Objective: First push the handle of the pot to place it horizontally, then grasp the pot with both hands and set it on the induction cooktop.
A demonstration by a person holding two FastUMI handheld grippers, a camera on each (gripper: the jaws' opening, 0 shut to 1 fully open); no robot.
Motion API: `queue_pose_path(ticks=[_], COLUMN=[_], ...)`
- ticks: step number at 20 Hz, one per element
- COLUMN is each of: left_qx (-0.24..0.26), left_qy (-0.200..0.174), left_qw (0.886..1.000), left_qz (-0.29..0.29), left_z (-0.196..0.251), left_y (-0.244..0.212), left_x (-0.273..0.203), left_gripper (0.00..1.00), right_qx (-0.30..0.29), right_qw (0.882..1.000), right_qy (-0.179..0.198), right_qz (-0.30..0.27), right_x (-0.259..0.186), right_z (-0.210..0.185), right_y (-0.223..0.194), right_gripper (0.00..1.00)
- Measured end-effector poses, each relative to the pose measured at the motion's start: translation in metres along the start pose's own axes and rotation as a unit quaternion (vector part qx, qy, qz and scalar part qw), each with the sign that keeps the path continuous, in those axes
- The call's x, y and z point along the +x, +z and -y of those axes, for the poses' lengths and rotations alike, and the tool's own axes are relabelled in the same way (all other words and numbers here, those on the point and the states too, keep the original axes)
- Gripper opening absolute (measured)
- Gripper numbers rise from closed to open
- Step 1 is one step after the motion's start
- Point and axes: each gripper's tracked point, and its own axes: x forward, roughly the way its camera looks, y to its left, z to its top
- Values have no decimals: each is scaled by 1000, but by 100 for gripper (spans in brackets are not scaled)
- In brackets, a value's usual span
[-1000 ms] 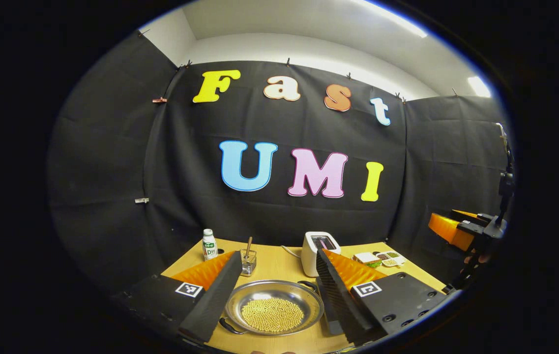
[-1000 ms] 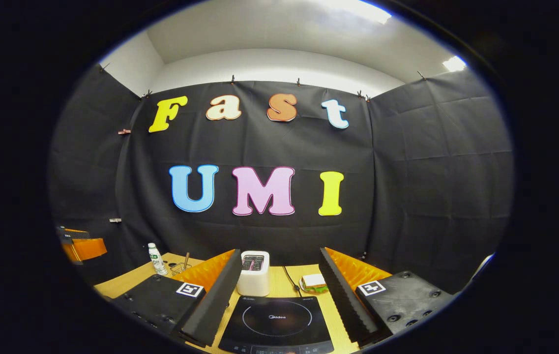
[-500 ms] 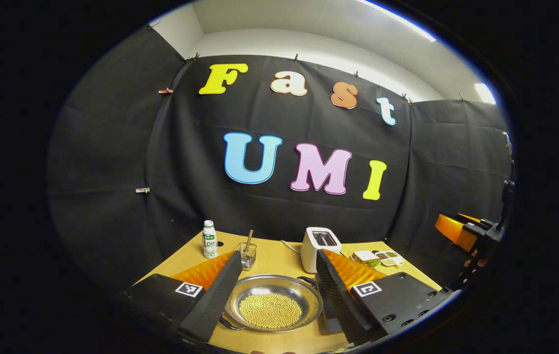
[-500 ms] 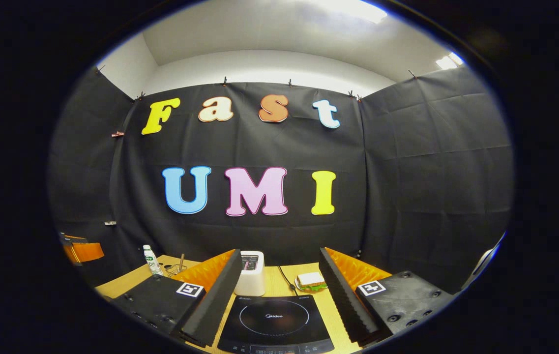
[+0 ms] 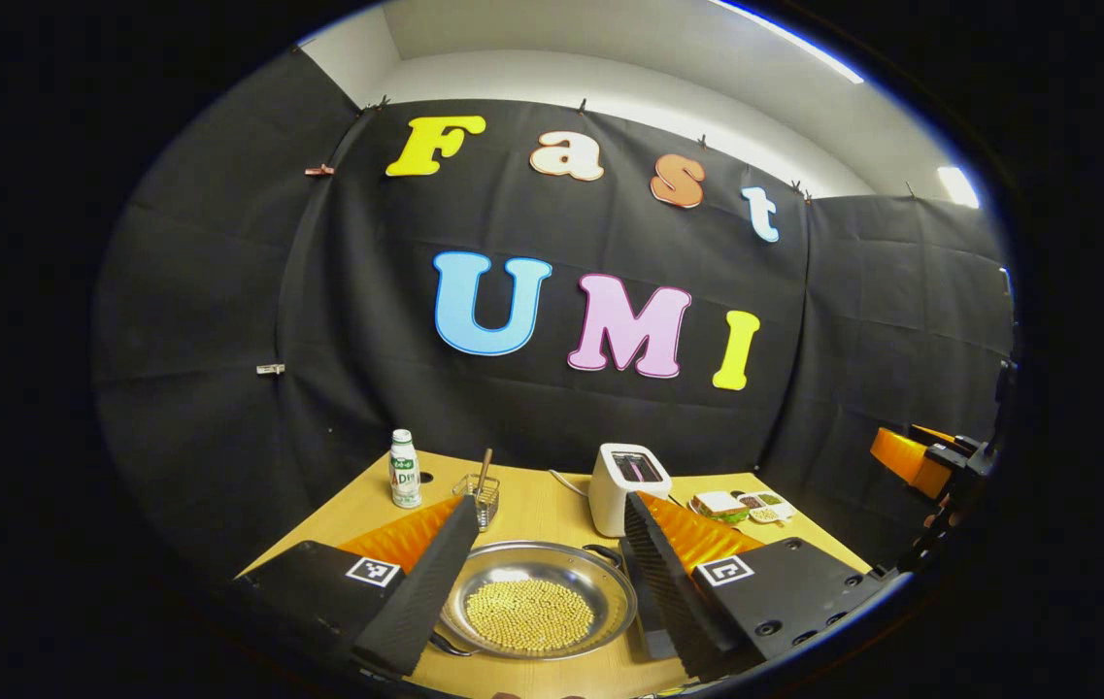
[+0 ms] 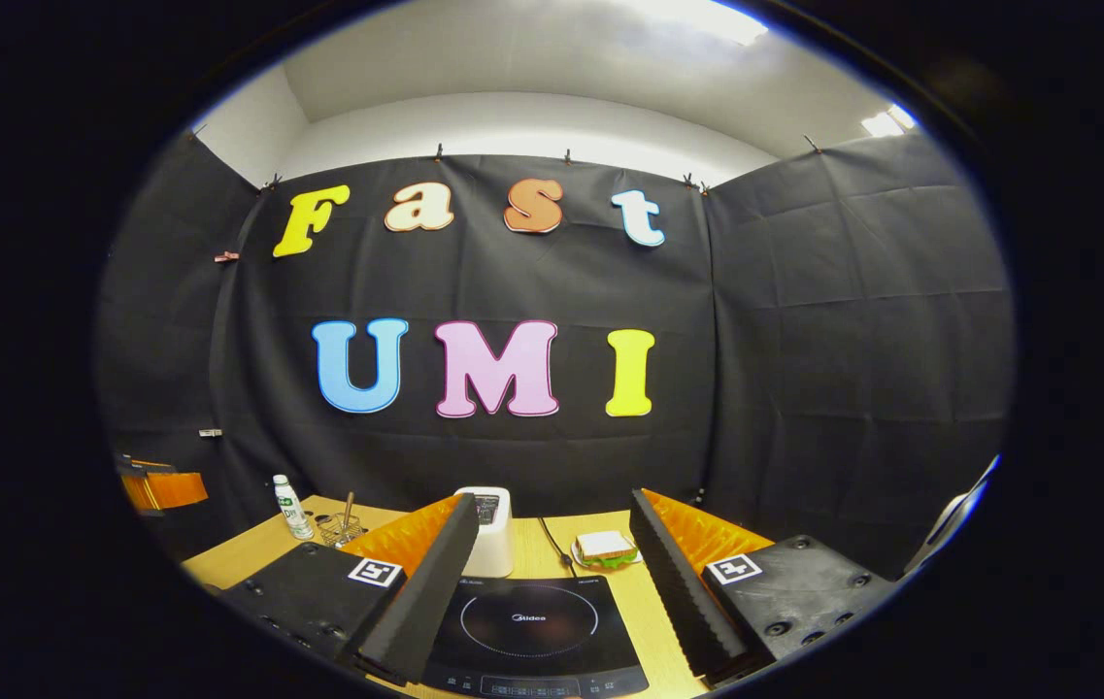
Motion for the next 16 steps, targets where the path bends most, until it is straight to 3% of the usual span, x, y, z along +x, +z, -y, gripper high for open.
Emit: queue_pose_path(ticks=[8,10,12,13,14,15,16], left_qx=[-6,-8,-6,-4,-3,-3,-5], left_qy=[-8,-8,-6,-10,-19,-19,-21], left_qw=[999,998,997,996,995,994,993], left_qz=[-45,-60,-75,-85,-96,-109,-119], left_z=[-15,-22,-29,-32,-31,-35,-40], left_y=[-23,-29,-36,-40,-48,-55,-62], left_x=[16,19,22,23,23,24,23], left_gripper=[93,85,72,60,54,35,26], right_qx=[-2,-2,-1,-2,-4,-6,-8], right_qw=[1000,1000,1000,1000,1000,1000,999], right_qy=[4,5,8,10,11,12,14], right_qz=[-18,-20,-24,-25,-26,-27,-28], right_x=[1,1,2,2,2,2,3], right_z=[-5,-6,-8,-9,-12,-13,-15], right_y=[-14,-16,-18,-20,-20,-21,-21], right_gripper=[98,98,98,98,98,98,98])
